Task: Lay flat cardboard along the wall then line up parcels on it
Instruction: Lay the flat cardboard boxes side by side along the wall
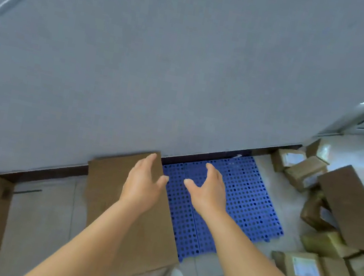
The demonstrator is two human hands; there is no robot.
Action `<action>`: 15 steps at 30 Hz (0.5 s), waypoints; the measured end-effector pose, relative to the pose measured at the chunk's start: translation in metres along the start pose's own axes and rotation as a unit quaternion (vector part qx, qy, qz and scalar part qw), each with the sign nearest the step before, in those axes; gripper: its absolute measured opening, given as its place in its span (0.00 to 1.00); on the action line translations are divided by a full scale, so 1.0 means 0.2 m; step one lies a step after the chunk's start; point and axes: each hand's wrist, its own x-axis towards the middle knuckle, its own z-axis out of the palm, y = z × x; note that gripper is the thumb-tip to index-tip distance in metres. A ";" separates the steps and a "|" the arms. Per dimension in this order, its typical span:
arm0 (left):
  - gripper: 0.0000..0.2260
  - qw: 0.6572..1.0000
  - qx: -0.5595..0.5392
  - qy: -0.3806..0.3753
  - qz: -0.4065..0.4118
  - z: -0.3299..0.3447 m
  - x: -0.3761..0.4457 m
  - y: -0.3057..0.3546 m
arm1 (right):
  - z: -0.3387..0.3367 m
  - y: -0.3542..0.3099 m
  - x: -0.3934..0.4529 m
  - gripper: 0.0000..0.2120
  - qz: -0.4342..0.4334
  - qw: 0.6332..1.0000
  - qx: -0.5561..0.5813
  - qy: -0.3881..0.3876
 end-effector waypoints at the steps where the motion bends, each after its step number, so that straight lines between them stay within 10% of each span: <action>1: 0.30 1.000 0.006 -0.010 0.019 -0.01 -0.04 0.08 | -0.07 0.01 -0.06 0.36 0.008 1.000 0.000 0.015; 15: 0.30 0.943 0.056 -0.203 0.259 0.33 -0.85 0.89 | -0.95 0.51 -0.98 0.34 0.138 0.962 0.058 0.228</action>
